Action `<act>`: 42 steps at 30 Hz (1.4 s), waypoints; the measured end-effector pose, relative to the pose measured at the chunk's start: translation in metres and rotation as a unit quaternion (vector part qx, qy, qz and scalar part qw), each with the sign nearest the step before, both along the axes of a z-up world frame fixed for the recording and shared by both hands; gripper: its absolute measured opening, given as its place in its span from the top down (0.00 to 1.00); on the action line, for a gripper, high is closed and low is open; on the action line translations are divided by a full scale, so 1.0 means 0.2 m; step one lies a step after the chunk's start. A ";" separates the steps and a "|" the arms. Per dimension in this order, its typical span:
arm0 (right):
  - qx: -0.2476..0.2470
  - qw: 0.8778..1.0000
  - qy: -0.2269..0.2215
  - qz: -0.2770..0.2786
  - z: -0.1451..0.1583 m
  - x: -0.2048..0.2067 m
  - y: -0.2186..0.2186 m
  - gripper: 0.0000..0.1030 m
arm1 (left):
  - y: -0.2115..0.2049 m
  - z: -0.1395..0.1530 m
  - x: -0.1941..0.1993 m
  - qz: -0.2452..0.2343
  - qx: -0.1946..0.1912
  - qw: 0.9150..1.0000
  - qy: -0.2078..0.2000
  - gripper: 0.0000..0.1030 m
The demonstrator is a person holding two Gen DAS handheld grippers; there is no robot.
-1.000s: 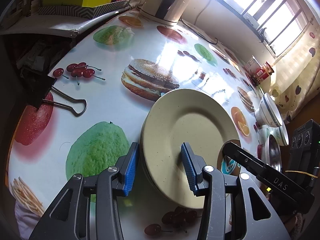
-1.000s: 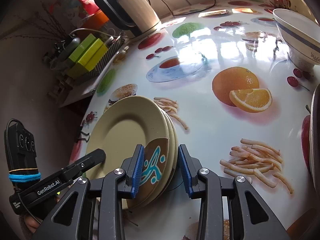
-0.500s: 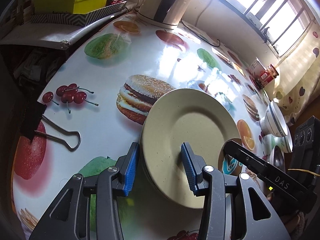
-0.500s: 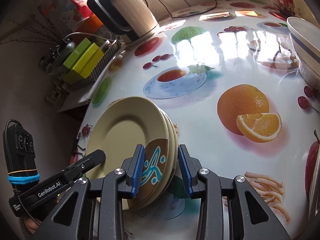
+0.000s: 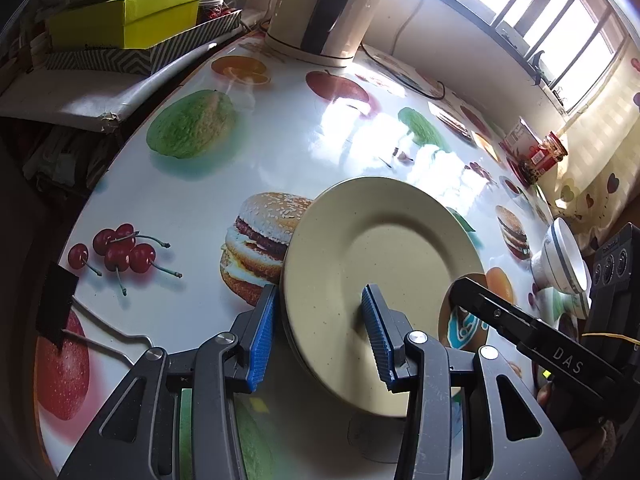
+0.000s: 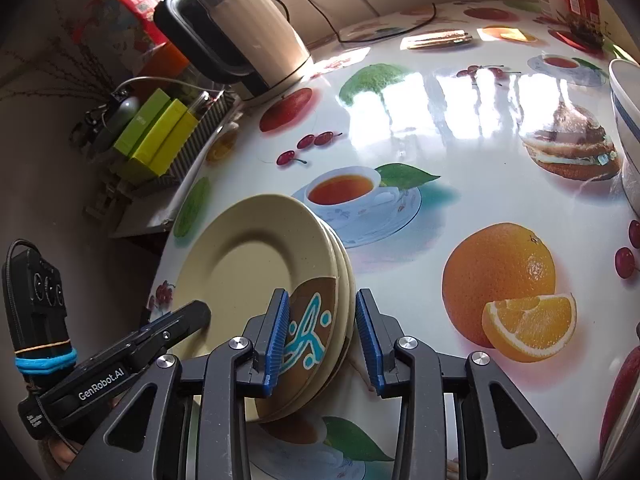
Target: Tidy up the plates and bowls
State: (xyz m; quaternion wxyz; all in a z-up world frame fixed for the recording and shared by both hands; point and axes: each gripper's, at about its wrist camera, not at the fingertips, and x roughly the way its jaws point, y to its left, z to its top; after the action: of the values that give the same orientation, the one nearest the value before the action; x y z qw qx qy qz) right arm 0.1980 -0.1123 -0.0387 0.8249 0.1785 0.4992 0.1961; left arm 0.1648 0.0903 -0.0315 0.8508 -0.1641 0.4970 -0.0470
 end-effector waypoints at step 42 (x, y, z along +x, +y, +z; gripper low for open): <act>-0.060 0.995 -0.077 -0.023 0.23 -0.14 -0.08 0.48 | -0.11 0.24 -0.21 -0.004 0.075 0.996 -0.054 0.57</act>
State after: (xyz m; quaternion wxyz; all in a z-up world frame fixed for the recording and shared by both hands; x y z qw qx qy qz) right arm 0.1707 -0.1275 0.0071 0.8743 0.1247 0.4408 0.1603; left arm 0.1225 0.0689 0.0168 0.8862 -0.0948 0.4529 -0.0217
